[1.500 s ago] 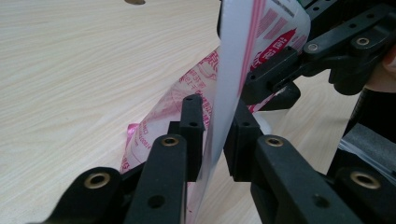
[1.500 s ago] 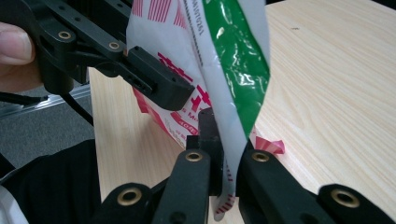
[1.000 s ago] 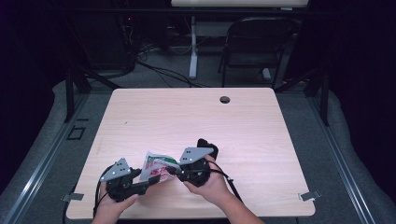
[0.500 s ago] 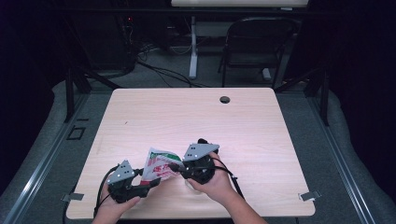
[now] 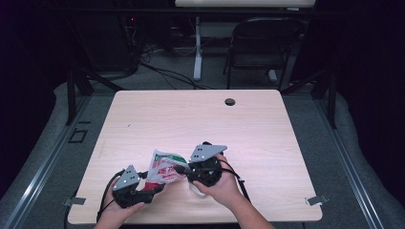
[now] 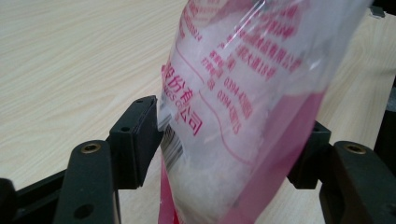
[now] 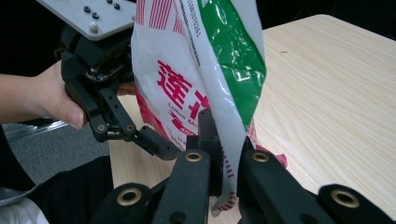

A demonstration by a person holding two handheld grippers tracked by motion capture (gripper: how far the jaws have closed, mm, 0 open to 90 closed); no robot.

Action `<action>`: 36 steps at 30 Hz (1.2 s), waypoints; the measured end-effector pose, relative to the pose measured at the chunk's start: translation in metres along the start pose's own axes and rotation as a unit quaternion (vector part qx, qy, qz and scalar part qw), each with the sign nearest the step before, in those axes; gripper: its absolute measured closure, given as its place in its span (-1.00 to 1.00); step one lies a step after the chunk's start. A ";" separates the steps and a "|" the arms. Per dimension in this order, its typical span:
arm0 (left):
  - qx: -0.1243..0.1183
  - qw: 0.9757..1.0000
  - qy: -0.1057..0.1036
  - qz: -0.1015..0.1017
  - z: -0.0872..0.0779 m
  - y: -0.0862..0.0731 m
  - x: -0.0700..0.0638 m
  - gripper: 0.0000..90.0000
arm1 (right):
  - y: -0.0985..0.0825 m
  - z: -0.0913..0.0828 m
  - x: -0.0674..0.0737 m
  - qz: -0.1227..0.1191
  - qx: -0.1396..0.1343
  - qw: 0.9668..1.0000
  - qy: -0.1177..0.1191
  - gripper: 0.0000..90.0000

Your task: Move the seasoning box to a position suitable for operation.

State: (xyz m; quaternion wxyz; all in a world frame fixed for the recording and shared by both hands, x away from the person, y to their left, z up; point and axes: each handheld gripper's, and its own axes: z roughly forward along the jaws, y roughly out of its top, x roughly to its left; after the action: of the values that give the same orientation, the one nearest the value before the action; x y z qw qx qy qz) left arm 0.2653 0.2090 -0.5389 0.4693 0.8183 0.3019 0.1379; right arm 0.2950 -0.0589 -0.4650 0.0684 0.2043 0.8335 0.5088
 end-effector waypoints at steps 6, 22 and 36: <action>0.011 1.000 0.001 -0.002 0.005 -0.003 0.002 -0.18 | 0.003 -0.005 -0.002 0.009 -0.014 1.000 0.005 1.00; 0.008 1.000 -0.012 -0.014 0.012 -0.006 0.006 -0.12 | 0.007 -0.007 0.004 0.005 -0.024 1.000 0.013 1.00; 0.002 0.999 -0.030 -0.040 0.017 -0.010 0.015 -0.12 | 0.008 -0.010 0.003 0.015 -0.039 0.999 0.023 1.00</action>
State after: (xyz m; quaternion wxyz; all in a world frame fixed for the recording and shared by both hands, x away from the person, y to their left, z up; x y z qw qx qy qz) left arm 0.2820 0.2100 -0.5572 0.4814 0.8105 0.3202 0.0937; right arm 0.2917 -0.0627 -0.4530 0.0496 0.2021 0.8110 0.5468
